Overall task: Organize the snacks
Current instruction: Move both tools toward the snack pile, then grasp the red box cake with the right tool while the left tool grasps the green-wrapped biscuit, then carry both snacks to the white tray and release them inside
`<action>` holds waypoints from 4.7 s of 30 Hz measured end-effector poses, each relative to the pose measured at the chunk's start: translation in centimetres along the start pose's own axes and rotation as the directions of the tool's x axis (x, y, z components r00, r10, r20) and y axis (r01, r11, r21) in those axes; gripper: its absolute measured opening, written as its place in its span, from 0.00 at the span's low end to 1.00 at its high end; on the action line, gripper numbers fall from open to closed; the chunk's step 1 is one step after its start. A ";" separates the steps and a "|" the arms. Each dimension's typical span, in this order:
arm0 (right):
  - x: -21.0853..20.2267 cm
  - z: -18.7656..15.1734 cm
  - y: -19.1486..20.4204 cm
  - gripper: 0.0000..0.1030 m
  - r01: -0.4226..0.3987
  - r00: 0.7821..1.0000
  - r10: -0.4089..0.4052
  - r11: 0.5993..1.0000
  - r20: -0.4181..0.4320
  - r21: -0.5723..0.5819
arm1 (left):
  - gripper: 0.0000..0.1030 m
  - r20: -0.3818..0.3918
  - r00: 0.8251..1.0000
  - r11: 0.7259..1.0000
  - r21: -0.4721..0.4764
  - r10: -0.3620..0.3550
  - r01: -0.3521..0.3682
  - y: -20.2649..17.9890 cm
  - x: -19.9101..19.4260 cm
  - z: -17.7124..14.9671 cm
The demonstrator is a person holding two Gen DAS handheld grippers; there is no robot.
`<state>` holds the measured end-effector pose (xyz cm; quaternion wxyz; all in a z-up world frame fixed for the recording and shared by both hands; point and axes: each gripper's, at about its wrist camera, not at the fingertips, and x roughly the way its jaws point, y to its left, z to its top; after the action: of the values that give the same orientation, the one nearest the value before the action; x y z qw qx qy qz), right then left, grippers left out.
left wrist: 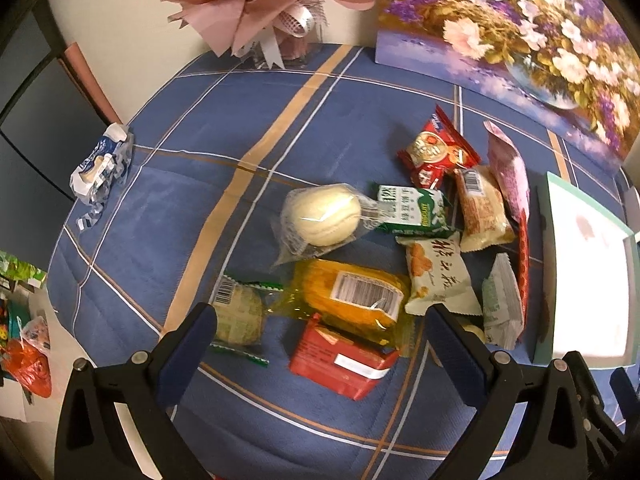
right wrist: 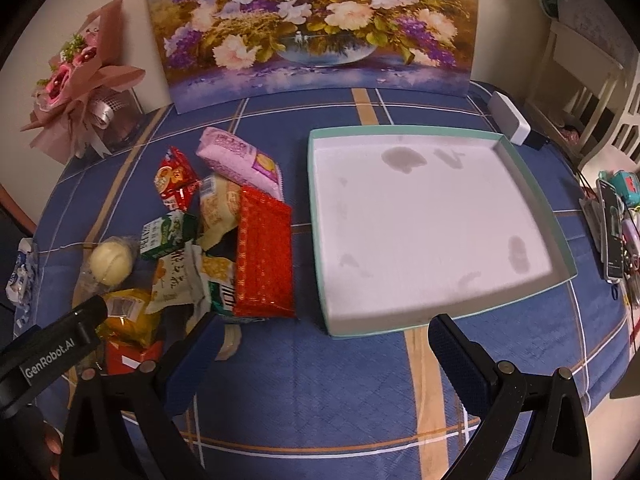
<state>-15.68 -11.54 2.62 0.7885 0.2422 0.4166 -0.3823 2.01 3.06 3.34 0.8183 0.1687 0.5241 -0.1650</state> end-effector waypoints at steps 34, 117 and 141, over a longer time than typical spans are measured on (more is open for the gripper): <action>4.9 -4.4 15.8 1.00 -0.239 0.950 0.177 0.943 -0.258 -0.231 | 1.00 -0.225 0.962 0.957 -0.276 -0.157 0.092 11.4 9.6 -0.4; 2.6 2.5 -6.2 0.65 -0.031 0.998 0.048 0.940 -0.042 0.339 | 0.50 -0.032 0.916 0.909 0.117 -0.400 0.401 -9.1 -3.2 2.9; 8.5 6.3 -14.8 0.65 0.105 0.994 -0.089 0.867 -0.057 0.486 | 0.50 -0.124 0.899 0.857 0.271 -0.420 0.438 -25.8 2.7 6.6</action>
<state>-21.55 -28.11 -2.09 0.6746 0.4185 0.3312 -0.5100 -3.21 -23.10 0.84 0.7107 0.1718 0.5427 -0.4134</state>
